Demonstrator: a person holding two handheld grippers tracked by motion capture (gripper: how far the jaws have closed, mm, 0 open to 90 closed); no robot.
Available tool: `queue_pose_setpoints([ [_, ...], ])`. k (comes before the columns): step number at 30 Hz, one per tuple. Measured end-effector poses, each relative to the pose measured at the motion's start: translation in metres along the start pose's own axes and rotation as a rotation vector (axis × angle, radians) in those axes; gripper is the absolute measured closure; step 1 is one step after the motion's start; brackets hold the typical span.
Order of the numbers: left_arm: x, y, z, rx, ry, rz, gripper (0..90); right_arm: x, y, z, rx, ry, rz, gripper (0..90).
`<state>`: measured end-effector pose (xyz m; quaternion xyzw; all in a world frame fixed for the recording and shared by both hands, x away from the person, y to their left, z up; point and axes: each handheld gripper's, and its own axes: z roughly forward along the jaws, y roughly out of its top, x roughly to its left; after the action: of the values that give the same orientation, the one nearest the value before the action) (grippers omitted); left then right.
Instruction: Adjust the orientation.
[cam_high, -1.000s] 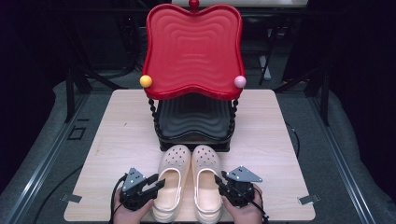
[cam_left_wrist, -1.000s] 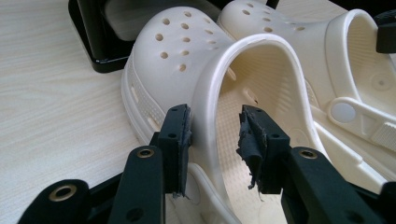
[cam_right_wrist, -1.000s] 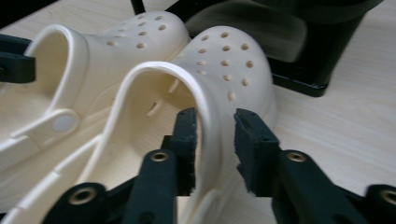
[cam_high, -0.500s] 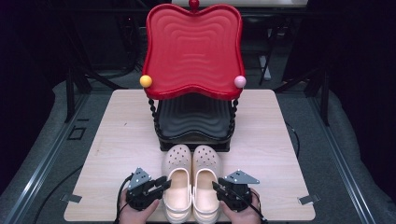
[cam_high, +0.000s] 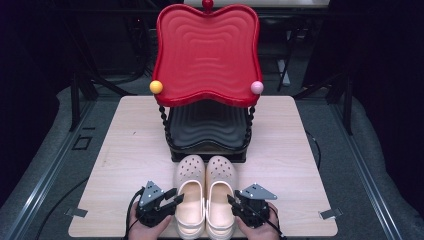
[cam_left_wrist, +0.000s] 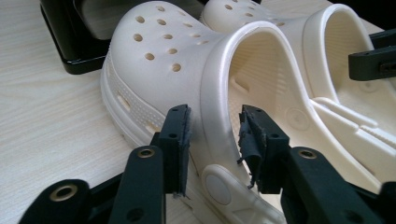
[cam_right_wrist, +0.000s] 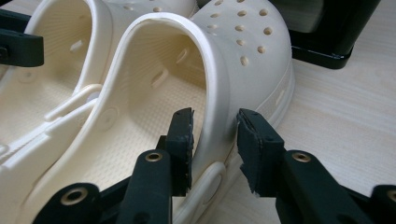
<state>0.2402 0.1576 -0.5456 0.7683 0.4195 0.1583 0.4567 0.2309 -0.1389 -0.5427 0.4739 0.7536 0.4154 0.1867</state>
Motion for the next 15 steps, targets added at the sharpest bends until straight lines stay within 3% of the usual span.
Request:
queue_pose_setpoints([
  [5, -0.001, -0.001, 0.004, 0.001, 0.04, 0.003, 57.4, 0.001, 0.0, 0.004, -0.002, -0.024, -0.036, 62.2],
  [6, -0.002, -0.001, 0.004, 0.001, 0.046, 0.0, 56.9, 0.002, 0.0, 0.008, -0.034, -0.033, -0.029, 61.4],
  [8, -0.002, -0.001, 0.007, 0.006, 0.055, -0.006, 55.7, 0.001, 0.001, 0.006, 0.012, -0.032, -0.034, 60.1],
  [10, -0.002, -0.002, 0.009, 0.015, 0.06, -0.007, 54.3, 0.001, 0.0, 0.012, -0.033, -0.047, -0.031, 59.1],
  [15, -0.002, -0.003, 0.013, 0.021, 0.062, -0.025, 53.5, 0.001, 0.001, 0.013, -0.016, -0.047, -0.024, 58.3],
])
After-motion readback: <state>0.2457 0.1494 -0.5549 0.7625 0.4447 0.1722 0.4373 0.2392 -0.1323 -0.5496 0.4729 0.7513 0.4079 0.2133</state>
